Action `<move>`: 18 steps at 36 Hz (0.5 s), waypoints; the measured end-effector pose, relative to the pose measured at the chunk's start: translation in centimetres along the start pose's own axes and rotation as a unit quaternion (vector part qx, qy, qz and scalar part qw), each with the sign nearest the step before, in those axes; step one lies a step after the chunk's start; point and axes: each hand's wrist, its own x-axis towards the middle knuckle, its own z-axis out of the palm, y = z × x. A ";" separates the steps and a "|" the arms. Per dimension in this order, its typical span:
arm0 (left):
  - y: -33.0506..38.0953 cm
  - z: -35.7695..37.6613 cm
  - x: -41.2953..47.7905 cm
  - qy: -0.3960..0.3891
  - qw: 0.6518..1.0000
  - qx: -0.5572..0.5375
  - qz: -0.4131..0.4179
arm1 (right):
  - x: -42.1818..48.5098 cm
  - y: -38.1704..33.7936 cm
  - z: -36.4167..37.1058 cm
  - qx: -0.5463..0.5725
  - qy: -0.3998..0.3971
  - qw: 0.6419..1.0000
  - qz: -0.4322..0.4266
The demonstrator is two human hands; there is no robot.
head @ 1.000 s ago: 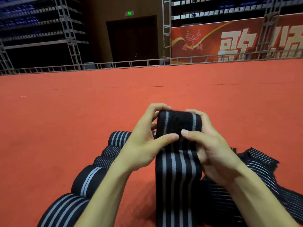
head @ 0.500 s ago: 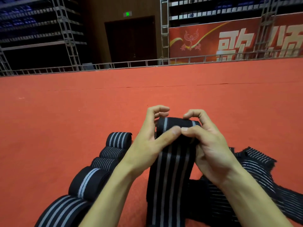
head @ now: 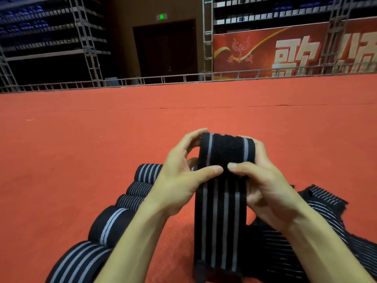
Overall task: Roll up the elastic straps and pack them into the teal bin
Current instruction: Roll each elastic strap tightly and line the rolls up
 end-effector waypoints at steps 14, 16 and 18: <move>-0.6 0.3 -0.2 -0.043 0.997 0.042 0.044 | 0.3 -0.4 -0.1 0.003 0.045 0.999 -0.006; -0.6 0.0 -0.3 -0.078 0.997 0.007 0.006 | 0.2 -0.3 -0.4 -0.025 0.049 0.998 -0.021; -0.3 0.2 -0.3 -0.085 0.996 -0.002 -0.020 | 0.2 -0.3 -0.7 -0.048 0.051 0.997 -0.043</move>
